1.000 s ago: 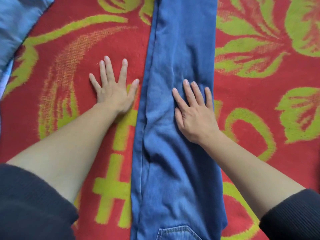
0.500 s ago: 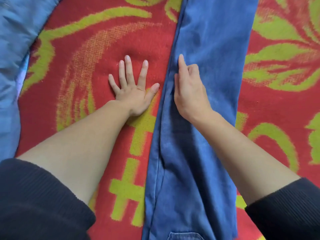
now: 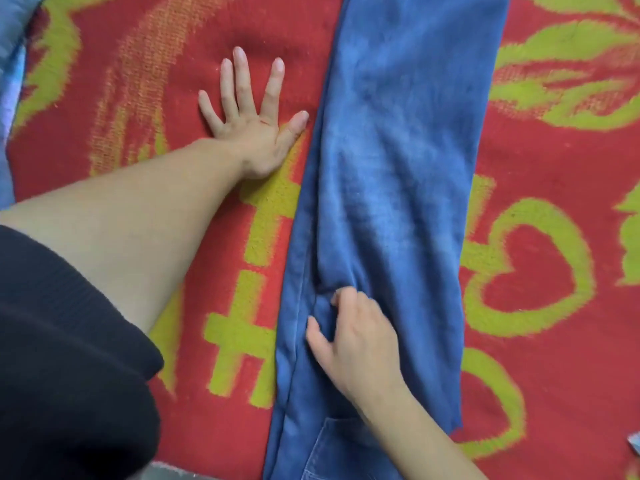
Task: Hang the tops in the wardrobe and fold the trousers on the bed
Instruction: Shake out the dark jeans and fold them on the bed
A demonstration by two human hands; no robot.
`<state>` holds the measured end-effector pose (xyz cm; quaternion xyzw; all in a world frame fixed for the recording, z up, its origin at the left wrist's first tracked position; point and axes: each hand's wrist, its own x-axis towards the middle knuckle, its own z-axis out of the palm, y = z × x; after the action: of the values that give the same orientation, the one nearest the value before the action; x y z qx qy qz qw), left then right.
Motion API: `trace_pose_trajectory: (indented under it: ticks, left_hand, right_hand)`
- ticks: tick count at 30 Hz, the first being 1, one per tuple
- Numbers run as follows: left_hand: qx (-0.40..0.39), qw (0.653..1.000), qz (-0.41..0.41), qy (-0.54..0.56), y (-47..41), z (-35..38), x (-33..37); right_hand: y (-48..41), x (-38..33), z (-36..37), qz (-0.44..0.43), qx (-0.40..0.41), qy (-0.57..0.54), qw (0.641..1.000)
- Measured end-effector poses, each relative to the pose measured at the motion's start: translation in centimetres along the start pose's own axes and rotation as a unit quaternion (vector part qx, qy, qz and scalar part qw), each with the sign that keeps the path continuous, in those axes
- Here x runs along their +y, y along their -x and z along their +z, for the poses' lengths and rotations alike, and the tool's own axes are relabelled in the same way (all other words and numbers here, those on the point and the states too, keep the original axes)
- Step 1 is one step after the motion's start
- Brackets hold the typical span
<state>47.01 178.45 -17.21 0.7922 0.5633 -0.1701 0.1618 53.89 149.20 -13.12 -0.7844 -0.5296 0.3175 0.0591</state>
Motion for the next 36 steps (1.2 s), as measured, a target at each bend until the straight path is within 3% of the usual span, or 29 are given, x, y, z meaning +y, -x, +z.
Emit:
trace_pose_trajectory:
  ticks: [5,8,10,13,15,18,20,22,25,28,30,32,36]
  left_hand:
    - [0.017,1.000,-0.003,-0.004,0.0,0.2,0.2]
    - [0.092,0.995,0.013,0.034,1.8,1.2,0.1]
    - [0.146,0.983,0.020,0.106,5.0,3.1,-0.3]
    - [0.244,0.947,-0.008,0.209,13.9,6.9,-1.0]
    - [0.263,0.933,-0.051,0.240,20.9,9.5,-1.3]
    - [0.149,0.939,-0.142,0.276,31.7,12.8,-0.7]
    - [0.039,0.973,-0.120,0.195,38.7,15.1,0.5]
    - [-0.044,0.983,-0.101,0.150,44.1,16.9,1.8]
    - [-0.069,0.963,-0.161,0.206,47.1,18.1,3.1]
    - [-0.076,0.939,-0.232,0.241,46.8,17.7,3.3]
    - [-0.108,0.923,-0.267,0.254,46.8,17.5,3.1]
    - [-0.133,0.914,-0.280,0.261,47.1,17.5,2.8]
    - [-0.139,0.919,-0.245,0.278,47.5,18.2,2.2]
  right_hand:
    - [-0.3,-1.4,-1.1,0.053,-0.042,-0.058,0.996]
    - [1.4,-2.5,-1.2,-0.013,-0.052,-0.173,0.983]
    - [3.4,-2.3,-0.5,-0.063,-0.069,-0.142,0.985]
    - [6.9,0.5,0.5,-0.108,0.067,-0.059,0.990]
    - [9.4,2.8,0.5,-0.088,0.136,-0.027,0.986]
    - [13.2,6.4,1.1,0.025,0.127,0.066,0.989]
    - [15.4,8.5,2.1,0.087,0.053,0.109,0.989]
    - [17.3,9.6,3.1,0.106,0.042,0.073,0.991]
    - [19.7,8.5,3.8,0.175,0.081,-0.082,0.978]
    - [22.9,6.7,4.7,0.345,0.058,-0.270,0.897]
    - [25.3,6.5,5.7,0.423,0.006,-0.324,0.846]
    - [27.1,6.8,6.6,0.430,-0.048,-0.322,0.842]
    - [27.8,8.3,7.8,0.388,-0.076,-0.300,0.868]
